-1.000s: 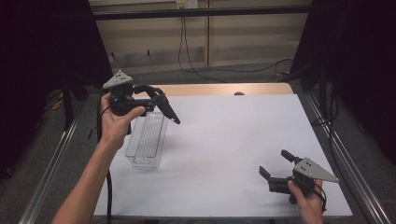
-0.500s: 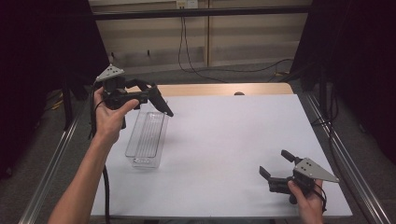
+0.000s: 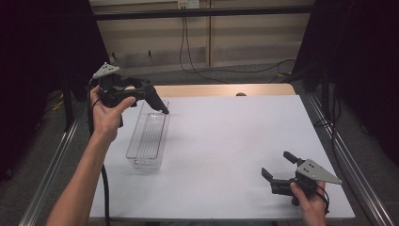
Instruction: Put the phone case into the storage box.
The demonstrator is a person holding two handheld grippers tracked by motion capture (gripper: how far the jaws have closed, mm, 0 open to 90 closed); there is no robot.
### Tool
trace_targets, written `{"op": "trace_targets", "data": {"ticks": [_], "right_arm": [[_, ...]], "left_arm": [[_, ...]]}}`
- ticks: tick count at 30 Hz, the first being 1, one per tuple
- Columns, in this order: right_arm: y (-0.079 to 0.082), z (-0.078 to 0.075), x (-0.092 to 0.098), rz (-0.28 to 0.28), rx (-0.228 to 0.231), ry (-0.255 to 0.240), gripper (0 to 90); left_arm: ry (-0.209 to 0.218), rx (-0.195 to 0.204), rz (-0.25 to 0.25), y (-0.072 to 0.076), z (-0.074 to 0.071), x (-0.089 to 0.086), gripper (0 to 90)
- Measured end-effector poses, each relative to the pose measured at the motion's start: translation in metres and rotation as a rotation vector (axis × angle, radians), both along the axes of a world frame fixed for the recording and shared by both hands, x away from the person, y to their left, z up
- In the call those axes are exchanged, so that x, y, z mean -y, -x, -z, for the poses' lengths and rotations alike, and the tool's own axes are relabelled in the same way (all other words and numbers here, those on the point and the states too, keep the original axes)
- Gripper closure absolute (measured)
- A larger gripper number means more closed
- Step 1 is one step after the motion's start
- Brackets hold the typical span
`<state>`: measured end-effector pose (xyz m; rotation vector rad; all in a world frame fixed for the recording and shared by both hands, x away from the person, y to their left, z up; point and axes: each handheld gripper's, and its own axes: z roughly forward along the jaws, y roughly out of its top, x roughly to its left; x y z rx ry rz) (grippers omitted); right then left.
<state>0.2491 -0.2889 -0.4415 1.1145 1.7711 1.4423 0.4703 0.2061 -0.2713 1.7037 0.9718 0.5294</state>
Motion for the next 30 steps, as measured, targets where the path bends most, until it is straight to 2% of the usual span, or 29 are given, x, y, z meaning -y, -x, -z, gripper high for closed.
{"op": "trace_targets", "data": {"ticks": [5,13,22,30], "right_arm": [[0.0,0.0,0.0,-0.001,0.003,-0.001,0.0],[0.0,0.0,0.0,-0.003,0.005,-0.003,0.0],[0.001,0.0,0.0,-0.008,0.001,0.003,0.0],[0.001,0.001,0.0,-0.008,0.002,0.004,0.0]], "left_arm": [[0.004,-0.005,-0.035,-0.004,0.001,-0.002,14.3],[-0.018,-0.013,-0.072,-0.01,0.002,-0.003,14.3],[-0.043,0.001,-0.103,-0.012,-0.001,0.003,14.3],[-0.035,-0.023,-0.131,-0.019,0.004,0.0,14.2]]}}
